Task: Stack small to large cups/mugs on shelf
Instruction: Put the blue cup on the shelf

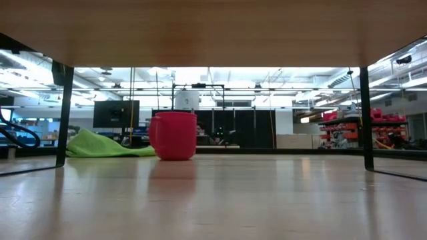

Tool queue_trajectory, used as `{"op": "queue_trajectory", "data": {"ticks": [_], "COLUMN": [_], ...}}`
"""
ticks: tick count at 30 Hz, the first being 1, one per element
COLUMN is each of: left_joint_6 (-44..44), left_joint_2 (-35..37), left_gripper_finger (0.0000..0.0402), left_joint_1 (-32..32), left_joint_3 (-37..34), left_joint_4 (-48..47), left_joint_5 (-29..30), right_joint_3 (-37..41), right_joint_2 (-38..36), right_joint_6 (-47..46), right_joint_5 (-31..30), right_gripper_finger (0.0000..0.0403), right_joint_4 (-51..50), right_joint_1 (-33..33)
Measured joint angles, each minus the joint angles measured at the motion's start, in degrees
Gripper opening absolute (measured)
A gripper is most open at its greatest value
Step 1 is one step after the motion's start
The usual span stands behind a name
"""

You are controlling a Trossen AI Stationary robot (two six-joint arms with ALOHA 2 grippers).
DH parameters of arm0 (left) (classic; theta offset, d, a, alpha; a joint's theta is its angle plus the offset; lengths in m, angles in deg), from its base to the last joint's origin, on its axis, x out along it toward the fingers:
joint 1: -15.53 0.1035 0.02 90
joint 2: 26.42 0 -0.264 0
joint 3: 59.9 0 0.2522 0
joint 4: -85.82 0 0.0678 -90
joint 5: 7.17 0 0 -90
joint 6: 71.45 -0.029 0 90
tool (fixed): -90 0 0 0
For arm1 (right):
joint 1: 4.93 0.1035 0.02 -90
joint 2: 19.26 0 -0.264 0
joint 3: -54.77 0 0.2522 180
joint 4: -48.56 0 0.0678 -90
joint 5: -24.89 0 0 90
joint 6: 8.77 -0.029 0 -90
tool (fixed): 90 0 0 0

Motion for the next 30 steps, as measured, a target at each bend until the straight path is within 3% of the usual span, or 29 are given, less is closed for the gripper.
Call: {"op": "queue_trajectory", "data": {"ticks": [8,15,19,24,30], "left_joint_6": [-0.02,0.15,1.05,1.03,1.45], "left_joint_2": [-0.01,0.0,-0.01,0.0,0.0], "left_gripper_finger": [0.0065,0.0066,0.0064,0.006,0.0064], "left_joint_1": [0.0,0.0,0.0,0.0,0.0], "left_joint_3": [0.0,0.0,0.0,0.0,0.0], "left_joint_4": [-1.2,-3.65,-4.39,-4.92,-5.56], "left_joint_5": [-0.23,-3.92,-5.7,-5.7,-5.68], "right_joint_3": [0.02,0.04,0.04,0.04,0.04], "right_joint_2": [8.11,11.34,10.04,9.77,11.98], "right_joint_6": [0.65,4.85,4.83,-1.83,-2.88], "right_joint_5": [-0.01,-0.62,-0.66,-0.59,5.07], "right_gripper_finger": [0.001,0.0011,0.0011,0.0004,0.0016], "right_joint_4": [2.7,5.26,4.69,4.75,5.28], "right_joint_1": [-5.0,-8.2,-8.24,-6.0,-3.13]}}
